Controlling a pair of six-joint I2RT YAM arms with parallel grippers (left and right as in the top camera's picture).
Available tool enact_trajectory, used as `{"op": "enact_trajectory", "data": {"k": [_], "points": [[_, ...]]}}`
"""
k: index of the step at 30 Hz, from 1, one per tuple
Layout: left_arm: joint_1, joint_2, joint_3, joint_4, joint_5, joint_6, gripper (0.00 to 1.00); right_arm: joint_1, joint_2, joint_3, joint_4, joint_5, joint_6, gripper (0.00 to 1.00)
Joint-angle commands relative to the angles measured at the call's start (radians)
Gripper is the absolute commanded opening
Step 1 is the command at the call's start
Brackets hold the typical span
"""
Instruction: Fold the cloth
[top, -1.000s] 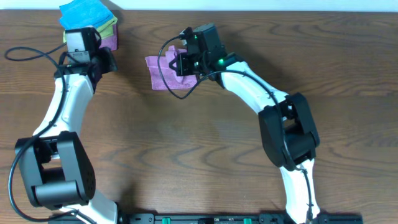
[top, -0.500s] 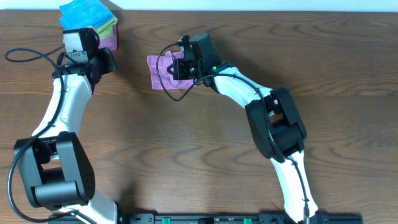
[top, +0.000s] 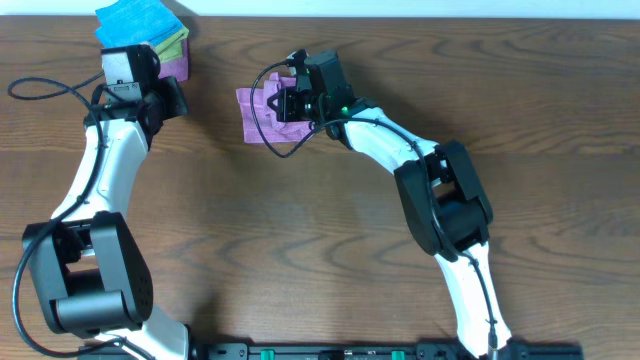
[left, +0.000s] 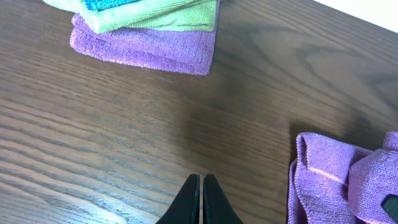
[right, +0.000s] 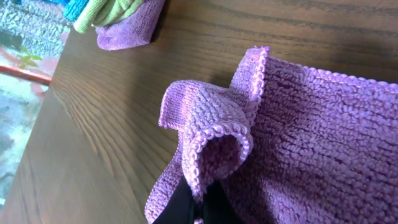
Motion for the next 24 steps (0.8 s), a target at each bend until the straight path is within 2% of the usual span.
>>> {"op": "enact_trajectory", "data": {"k": [1, 2, 4, 5, 7, 16, 24], "points": [[0.003, -0.026, -0.008, 0.0, 0.004, -0.011, 0.06, 0.006, 0.013, 0.007, -0.001, -0.015, 0.013, 0.01], [0.003, -0.026, -0.008, 0.0, 0.004, -0.011, 0.06, 0.006, 0.013, 0.007, -0.001, -0.017, 0.013, 0.06], [0.003, -0.026, -0.008, 0.0, 0.004, -0.011, 0.06, 0.006, 0.013, 0.007, 0.001, -0.032, 0.025, 0.71], [0.003, -0.026, -0.008, 0.0, 0.003, -0.011, 0.06, 0.006, 0.013, 0.007, 0.008, -0.055, 0.025, 0.85], [0.003, -0.026, -0.008, 0.001, 0.003, -0.011, 0.06, 0.006, 0.013, 0.007, 0.022, -0.107, 0.025, 0.99], [0.008, -0.026, -0.008, 0.014, -0.005, -0.011, 0.06, 0.005, 0.013, 0.007, 0.156, -0.274, 0.163, 0.99], [0.008, -0.026, -0.008, 0.031, -0.005, -0.011, 0.06, 0.043, 0.013, 0.007, 0.149, -0.204, 0.149, 0.99]]}}
